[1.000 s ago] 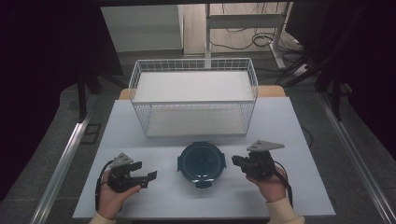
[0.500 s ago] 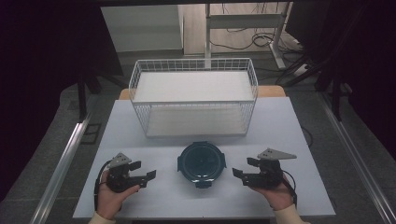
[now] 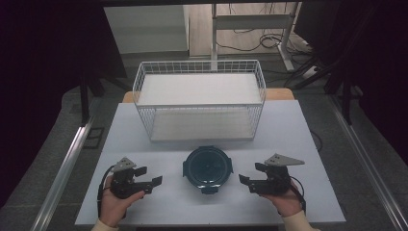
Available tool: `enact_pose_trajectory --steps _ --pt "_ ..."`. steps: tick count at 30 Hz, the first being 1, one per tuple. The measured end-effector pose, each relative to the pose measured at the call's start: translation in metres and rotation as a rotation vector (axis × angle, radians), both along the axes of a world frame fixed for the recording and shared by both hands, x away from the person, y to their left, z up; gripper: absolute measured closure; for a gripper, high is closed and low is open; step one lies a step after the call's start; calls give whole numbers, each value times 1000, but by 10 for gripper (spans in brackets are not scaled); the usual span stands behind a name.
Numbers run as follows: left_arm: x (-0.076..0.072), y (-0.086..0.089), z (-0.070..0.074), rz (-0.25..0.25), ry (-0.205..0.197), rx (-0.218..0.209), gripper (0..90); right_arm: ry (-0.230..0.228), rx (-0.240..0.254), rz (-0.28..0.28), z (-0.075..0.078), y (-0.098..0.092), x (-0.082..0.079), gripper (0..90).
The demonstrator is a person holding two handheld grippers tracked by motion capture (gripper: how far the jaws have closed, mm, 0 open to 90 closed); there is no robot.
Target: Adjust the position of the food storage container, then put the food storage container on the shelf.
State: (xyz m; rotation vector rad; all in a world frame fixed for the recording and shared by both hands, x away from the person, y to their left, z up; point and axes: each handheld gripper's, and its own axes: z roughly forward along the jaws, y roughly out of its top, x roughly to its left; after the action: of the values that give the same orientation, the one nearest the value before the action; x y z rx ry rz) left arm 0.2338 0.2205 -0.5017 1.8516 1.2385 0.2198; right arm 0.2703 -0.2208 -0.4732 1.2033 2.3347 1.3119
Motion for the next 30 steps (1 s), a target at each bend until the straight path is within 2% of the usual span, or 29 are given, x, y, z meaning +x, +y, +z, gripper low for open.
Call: enact_pose_trajectory --steps 9,11,14,16,17,24,26,28,30 --pt "0 -2 3 -7 5 -12 211 8 7 -15 2 0 0 181" --pt "1 -5 6 -10 6 -24 210 20 23 -12 3 1 0 179" --pt "2 -8 12 17 10 -36 196 32 40 -14 2 2 1 179" --pt "3 -9 14 17 12 -45 180 42 51 -15 2 3 1 179" --pt "5 -12 18 17 20 -53 172 58 59 -1 3 3 2 178" --pt "17 -27 30 -16 39 -73 147 83 88 15 7 8 11 156" --pt "23 -35 33 -31 49 -79 132 114 104 12 7 10 16 138" --pt "31 -48 34 -53 85 -93 117 132 116 5 6 12 20 134" --pt "34 -51 34 -59 101 -103 104 150 131 -7 5 15 22 129"
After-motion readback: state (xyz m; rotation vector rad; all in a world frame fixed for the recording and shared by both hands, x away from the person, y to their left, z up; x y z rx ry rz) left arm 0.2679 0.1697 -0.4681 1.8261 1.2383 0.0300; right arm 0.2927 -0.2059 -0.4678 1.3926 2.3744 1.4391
